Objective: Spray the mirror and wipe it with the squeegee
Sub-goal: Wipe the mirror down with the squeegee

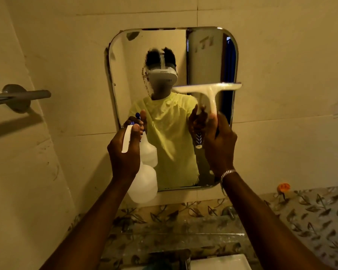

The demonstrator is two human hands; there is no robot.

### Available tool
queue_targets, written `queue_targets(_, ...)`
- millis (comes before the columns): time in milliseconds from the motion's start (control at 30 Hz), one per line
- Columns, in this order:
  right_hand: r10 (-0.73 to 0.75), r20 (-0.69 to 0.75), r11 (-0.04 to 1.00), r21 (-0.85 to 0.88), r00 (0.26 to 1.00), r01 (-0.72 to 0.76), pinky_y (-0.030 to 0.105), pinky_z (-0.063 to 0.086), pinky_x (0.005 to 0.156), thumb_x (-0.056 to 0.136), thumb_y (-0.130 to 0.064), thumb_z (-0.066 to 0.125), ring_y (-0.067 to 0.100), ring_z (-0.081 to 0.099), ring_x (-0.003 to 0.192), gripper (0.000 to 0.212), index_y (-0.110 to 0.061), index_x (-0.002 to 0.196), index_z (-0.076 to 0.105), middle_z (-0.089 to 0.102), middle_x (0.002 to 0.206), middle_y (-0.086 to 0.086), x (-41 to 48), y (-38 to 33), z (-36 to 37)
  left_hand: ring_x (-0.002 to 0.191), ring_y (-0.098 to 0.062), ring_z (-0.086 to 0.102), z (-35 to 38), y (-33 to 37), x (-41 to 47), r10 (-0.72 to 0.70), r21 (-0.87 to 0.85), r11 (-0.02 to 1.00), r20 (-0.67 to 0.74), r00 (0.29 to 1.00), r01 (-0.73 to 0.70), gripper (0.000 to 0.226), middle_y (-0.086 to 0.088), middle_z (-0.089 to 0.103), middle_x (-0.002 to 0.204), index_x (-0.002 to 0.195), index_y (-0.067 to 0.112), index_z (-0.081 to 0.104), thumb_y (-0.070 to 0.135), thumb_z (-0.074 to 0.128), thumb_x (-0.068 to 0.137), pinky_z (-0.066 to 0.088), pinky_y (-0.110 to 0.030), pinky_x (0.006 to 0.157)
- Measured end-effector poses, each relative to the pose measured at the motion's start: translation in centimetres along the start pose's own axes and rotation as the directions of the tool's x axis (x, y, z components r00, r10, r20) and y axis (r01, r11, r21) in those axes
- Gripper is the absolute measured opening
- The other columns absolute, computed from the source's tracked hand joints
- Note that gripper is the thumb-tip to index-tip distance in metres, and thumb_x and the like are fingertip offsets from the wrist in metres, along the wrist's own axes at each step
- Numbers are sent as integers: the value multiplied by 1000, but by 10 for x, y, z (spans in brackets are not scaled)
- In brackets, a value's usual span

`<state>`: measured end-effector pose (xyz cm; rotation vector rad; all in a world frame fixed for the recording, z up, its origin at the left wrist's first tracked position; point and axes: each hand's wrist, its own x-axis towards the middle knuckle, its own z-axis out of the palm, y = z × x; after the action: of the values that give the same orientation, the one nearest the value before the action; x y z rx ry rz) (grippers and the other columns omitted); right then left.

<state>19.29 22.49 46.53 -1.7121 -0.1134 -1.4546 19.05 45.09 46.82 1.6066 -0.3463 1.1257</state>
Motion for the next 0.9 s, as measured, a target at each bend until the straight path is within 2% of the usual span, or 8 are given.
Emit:
queue_targets(67,45,6,999,-17,999,-45,11,42,53,110,-34,39,1,60,65,30,-16,113,63,57,75,-16,-37,18,-8,89,-19,71,1,-1,-4,-9,-2,1000,8,1000,9,49,-9,75,95,110,-1,72,43,53,100,62,-34,84)
queue_targets(133,94,23,995,-42,995,-93,15,39,48,110,-35,39,7,60,63,30,-16,109,63,57,72,-11,-73,33,-16,90,-19,72,2,-3,-10,-16,-10,1000,24,1000,16,54,-11,75,96,110,-1,72,47,51,98,61,-33,84)
queue_targets(200,141,54,988,-78,989,-136,32,43,45,110,-32,41,15,58,58,28,-16,108,63,59,69,-1,-107,47,-25,91,-22,72,3,-4,-16,-20,-7,1000,32,999,20,49,-12,76,97,111,-1,72,43,52,100,62,-40,86)
queue_targets(300,194,76,976,-113,978,-185,13,31,42,110,-37,39,16,56,57,26,-22,106,61,52,60,-4,-150,62,-38,93,-22,71,4,-3,-22,-19,-26,999,46,999,20,46,-10,75,98,111,1,71,41,51,101,61,-46,87)
queue_targets(467,376,153,921,-170,914,-350,30,50,45,104,-53,32,12,60,57,41,-25,109,62,58,67,-5,-206,85,-56,96,-23,71,5,7,-26,-32,-31,999,61,998,34,66,-13,75,103,115,2,70,59,45,94,61,-43,89)
queue_targets(633,555,213,814,-338,804,-472,13,41,49,96,-56,31,7,64,62,59,-17,115,71,66,69,-6,-252,92,-79,94,-22,71,2,14,-31,-32,-60,998,78,996,37,69,-12,75,102,114,3,70,63,46,93,61,-36,87)
queue_targets(767,543,176,828,-274,821,-489,18,38,51,93,-63,28,7,61,59,61,-22,109,71,63,65,-6,-232,62,-79,89,-21,71,-8,15,-29,-3,-47,999,76,997,7,65,-11,75,96,109,3,72,61,46,94,54,-9,77)
queue_targets(900,384,181,922,-35,905,-385,41,43,42,105,-54,32,13,57,51,44,-26,108,66,56,59,0,-160,0,-58,87,-16,72,-22,16,-21,12,-42,999,55,998,-10,59,-7,75,94,106,5,72,58,48,95,53,-5,74)
